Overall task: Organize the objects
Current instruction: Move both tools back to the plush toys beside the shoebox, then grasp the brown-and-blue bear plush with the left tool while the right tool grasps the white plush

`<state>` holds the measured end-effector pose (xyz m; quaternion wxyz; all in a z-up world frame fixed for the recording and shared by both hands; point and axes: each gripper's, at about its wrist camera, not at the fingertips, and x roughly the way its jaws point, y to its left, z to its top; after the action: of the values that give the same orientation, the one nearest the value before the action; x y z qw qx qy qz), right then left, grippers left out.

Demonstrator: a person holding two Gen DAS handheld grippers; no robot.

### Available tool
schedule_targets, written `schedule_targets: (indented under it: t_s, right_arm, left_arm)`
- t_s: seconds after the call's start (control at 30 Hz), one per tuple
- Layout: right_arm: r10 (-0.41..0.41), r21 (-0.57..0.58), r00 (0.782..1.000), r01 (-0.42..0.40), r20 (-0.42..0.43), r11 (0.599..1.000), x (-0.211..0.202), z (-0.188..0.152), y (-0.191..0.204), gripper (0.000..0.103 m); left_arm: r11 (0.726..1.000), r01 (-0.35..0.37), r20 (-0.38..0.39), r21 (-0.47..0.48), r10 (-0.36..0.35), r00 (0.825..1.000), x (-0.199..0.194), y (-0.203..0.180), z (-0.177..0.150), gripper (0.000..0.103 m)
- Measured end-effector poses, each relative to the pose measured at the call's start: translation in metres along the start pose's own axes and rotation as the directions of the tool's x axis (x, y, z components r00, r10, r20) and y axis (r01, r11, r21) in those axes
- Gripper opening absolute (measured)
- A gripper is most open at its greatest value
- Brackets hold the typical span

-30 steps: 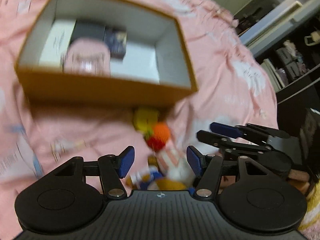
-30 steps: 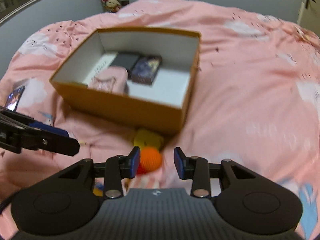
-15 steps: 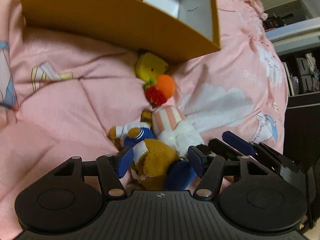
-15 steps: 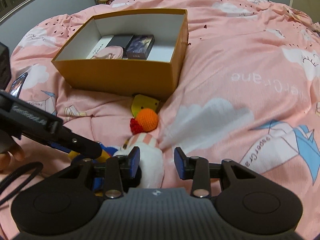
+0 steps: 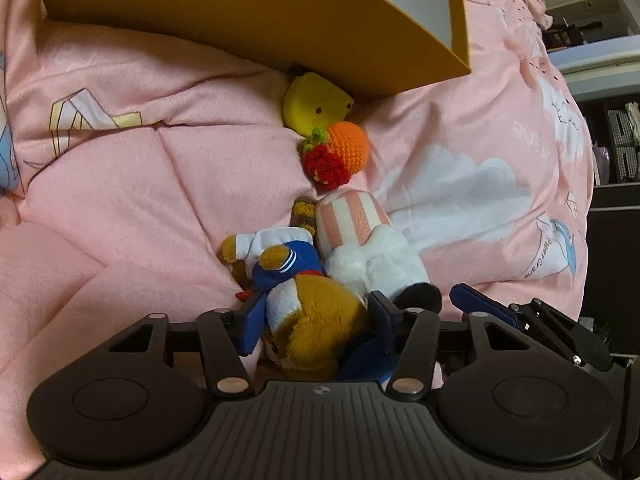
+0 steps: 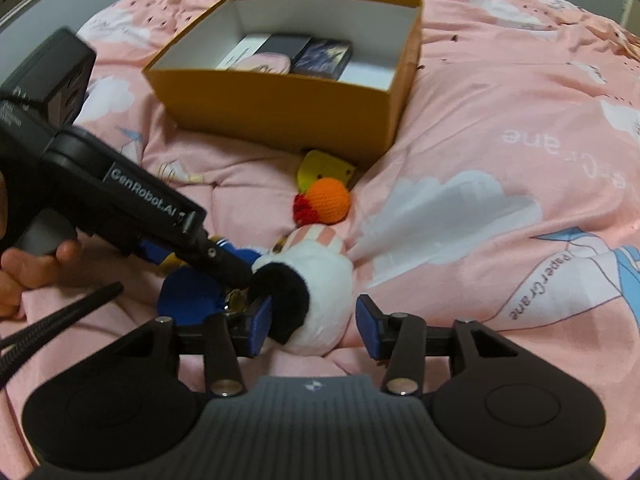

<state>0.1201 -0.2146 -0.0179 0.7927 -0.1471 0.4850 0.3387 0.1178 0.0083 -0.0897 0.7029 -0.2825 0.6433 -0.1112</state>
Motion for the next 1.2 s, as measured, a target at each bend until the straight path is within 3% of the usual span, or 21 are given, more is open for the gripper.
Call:
schedule_targets:
  t_s: [0.17, 0.3, 0.53, 0.63, 0.77, 0.9, 1.2]
  right_arm:
    - [0.002, -0.044, 1.000, -0.002, -0.014, 0.999, 0.001, 0.002, 0.009, 0.058]
    - [-0.005, -0.063, 1.000, 0.004, -0.018, 0.998, 0.003, 0.007, 0.012, 0.058]
    - [0.021, -0.039, 0.999, -0.022, -0.046, 0.999, 0.017, 0.022, 0.013, 0.059]
    - [0.013, -0.024, 0.997, -0.014, -0.077, 1.000, 0.026, 0.026, 0.014, 0.059]
    - [-0.002, -0.032, 0.993, -0.002, -0.121, 0.999, 0.038, 0.026, 0.017, 0.068]
    - [-0.032, -0.030, 0.985, 0.028, -0.169, 0.999, 0.051, 0.025, 0.014, 0.069]
    - [-0.006, -0.018, 0.981, 0.003, -0.195, 1.000, 0.059, 0.026, 0.012, 0.066]
  left_arm:
    - [0.999, 0.000, 0.035, 0.053, -0.001, 0.999, -0.013, -0.002, -0.004, 0.056]
    - [0.990, -0.034, 0.130, 0.137, 0.016, 0.991, -0.037, -0.010, -0.009, 0.055]
    - [0.958, -0.174, 0.332, 0.228, 0.092, 0.939, -0.068, -0.015, -0.004, 0.055]
    - [0.944, -0.233, 0.356, 0.234, 0.140, 0.924, -0.063, -0.010, 0.002, 0.055]
    - [0.953, -0.234, 0.309, 0.194, 0.167, 0.936, -0.047, 0.008, 0.009, 0.055]
    - [0.967, -0.199, 0.247, 0.160, 0.156, 0.956, -0.033, 0.023, 0.013, 0.056]
    - [0.979, -0.158, 0.201, 0.130, 0.130, 0.971, -0.022, 0.033, 0.016, 0.062]
